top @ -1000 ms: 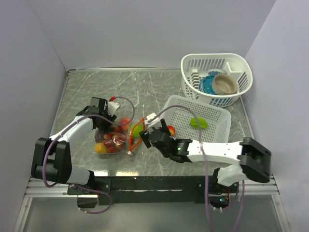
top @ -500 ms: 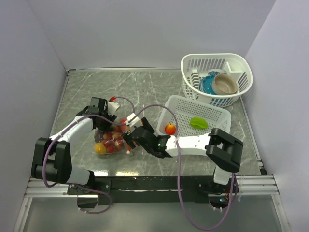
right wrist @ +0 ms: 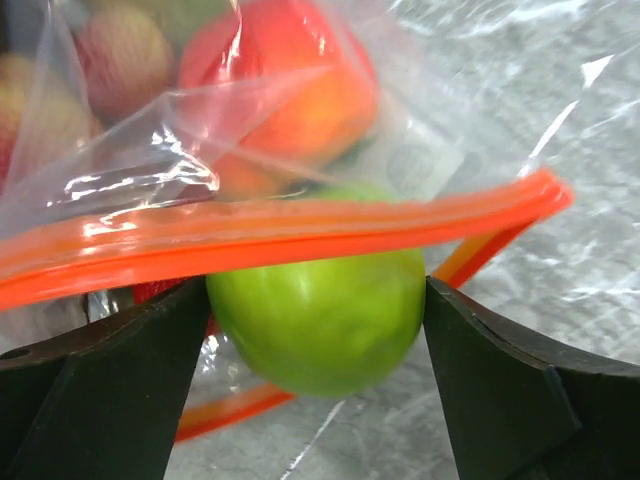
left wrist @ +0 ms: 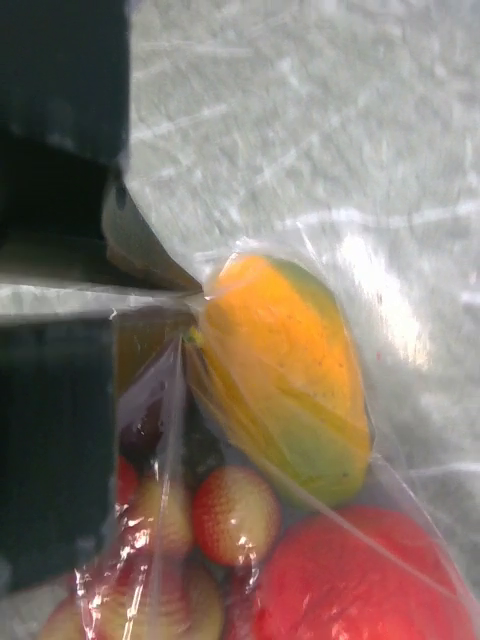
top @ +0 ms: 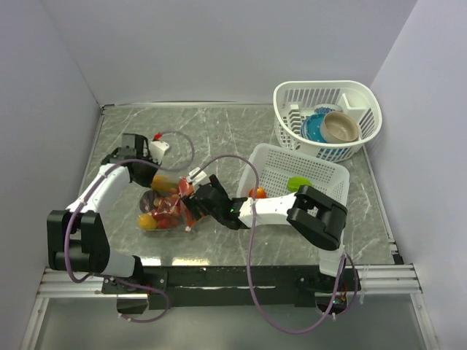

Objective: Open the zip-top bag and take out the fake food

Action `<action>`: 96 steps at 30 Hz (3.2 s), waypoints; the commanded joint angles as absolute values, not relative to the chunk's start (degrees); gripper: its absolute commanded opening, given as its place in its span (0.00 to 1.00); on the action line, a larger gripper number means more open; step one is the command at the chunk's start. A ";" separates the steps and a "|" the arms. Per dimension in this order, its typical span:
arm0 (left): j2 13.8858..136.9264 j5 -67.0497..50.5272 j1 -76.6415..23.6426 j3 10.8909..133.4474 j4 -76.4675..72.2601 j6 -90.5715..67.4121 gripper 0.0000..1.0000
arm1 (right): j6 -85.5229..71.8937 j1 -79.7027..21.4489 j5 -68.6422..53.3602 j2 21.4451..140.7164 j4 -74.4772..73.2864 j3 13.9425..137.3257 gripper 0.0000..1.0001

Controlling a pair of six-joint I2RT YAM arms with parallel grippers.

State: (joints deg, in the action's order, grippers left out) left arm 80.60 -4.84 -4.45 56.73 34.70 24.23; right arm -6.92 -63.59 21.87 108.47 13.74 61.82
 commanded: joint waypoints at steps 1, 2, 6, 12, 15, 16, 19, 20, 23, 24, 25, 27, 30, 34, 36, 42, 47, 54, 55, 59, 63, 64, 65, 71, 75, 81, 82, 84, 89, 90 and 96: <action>77.79 -10.28 0.96 59.86 39.81 24.52 0.50 | -9.05 -63.63 19.95 109.07 15.64 61.35 0.88; 77.52 -10.37 2.45 59.51 40.16 25.22 0.58 | -9.31 -63.63 19.86 108.55 16.17 60.91 0.87; 77.17 -12.39 7.46 56.17 42.89 27.51 0.81 | -10.11 -63.63 19.95 107.23 16.70 58.81 0.83; 78.75 -13.80 8.00 49.23 40.27 28.13 0.91 | -11.51 -63.63 19.86 105.91 17.14 57.13 0.79; 81.64 -15.29 7.91 48.86 37.80 27.42 0.76 | -12.30 -63.89 19.43 104.94 17.49 55.99 0.76; 83.56 -15.99 8.00 49.22 37.44 26.64 0.65 | -12.57 -63.90 19.42 104.59 17.66 55.73 0.76; 86.73 -19.41 7.91 51.15 36.65 24.97 0.48 | -13.18 -64.33 19.34 103.36 17.84 54.67 0.73; 87.36 -21.25 7.91 52.37 36.74 24.61 0.45 | -13.44 -64.60 19.34 102.58 17.67 54.41 0.72; 89.47 -23.37 8.00 53.61 36.65 23.12 0.42 | -13.88 -65.30 19.77 101.08 17.40 53.70 0.70; 90.43 -23.99 7.74 53.61 36.39 22.85 0.43 | -13.97 -65.65 20.04 100.73 17.32 53.44 0.70; 90.87 -23.91 7.56 53.44 36.13 22.50 0.46 | -14.15 -65.74 20.13 100.55 17.23 53.35 0.70; 91.49 -21.90 6.51 51.60 34.29 22.67 0.48 | -14.50 -66.00 20.39 99.85 16.96 53.00 0.68; 91.14 -17.77 4.32 47.82 31.30 22.85 0.23 | -14.94 -66.62 20.74 99.23 16.61 52.91 0.66; 90.18 -13.54 3.87 46.58 30.75 23.20 0.01 | -14.94 -67.50 21.97 96.95 15.21 53.09 0.61; 87.82 -13.45 4.04 48.42 32.07 23.29 0.01 | -14.42 -67.59 22.85 95.37 14.24 53.26 0.59; 79.91 -13.71 4.39 63.61 42.88 22.94 0.01 | -12.13 -67.59 26.98 87.11 8.62 52.65 0.57; 78.40 -14.84 4.39 73.38 48.33 22.76 0.01 | -13.00 -67.50 29.87 80.43 3.44 48.62 0.57; 75.77 -15.81 4.92 67.26 49.57 23.20 0.23 | -15.55 -65.49 38.31 67.95 -2.45 43.24 0.54; 75.41 -16.26 5.18 62.45 49.57 23.81 0.40 | -15.90 -64.52 38.32 65.07 -3.33 43.07 0.53; 72.34 -15.21 5.62 51.78 46.24 25.58 0.77 | -14.86 -63.90 40.33 59.25 -4.13 42.63 0.52; 72.94 -14.15 5.63 48.52 42.37 24.70 0.79 | -14.59 -60.04 44.47 58.54 -7.29 43.50 0.52; 73.56 -14.24 5.63 48.17 41.75 24.44 0.79 | -15.29 -58.90 44.91 58.19 -7.99 43.42 0.52; 74.26 -14.06 5.71 48.08 39.83 24.09 0.79 | -15.73 -56.36 45.78 57.84 -8.26 42.81 0.52; 81.98 -15.90 5.71 47.46 34.55 22.06 0.77 | -18.18 -50.19 47.37 60.37 -11.24 42.53 0.61; 85.43 -14.16 5.54 44.92 30.51 22.76 0.58 | -20.48 -50.36 46.59 63.99 -14.59 45.88 0.76; 87.45 -13.18 5.45 41.84 26.99 22.85 0.38 | -17.94 -53.08 42.63 61.09 -10.73 45.79 0.77; 87.71 -13.18 5.28 41.49 26.46 22.76 0.34 | -17.58 -55.00 42.63 60.91 -10.11 45.97 0.76; 88.33 -12.92 5.27 41.14 26.19 22.76 0.15 | -17.32 -57.38 42.89 60.99 -10.02 46.32 0.76; 87.19 -13.71 5.27 42.97 29.08 22.41 0.01 | -17.40 -66.79 42.37 62.39 -8.00 46.67 0.74; 86.49 -14.06 5.19 44.37 30.22 22.41 0.01 | -17.92 -67.93 42.02 62.92 -7.13 46.23 0.74; 79.29 -18.89 5.19 53.43 41.56 21.62 0.01 | -21.78 -70.75 47.42 72.14 -9.90 47.71 0.74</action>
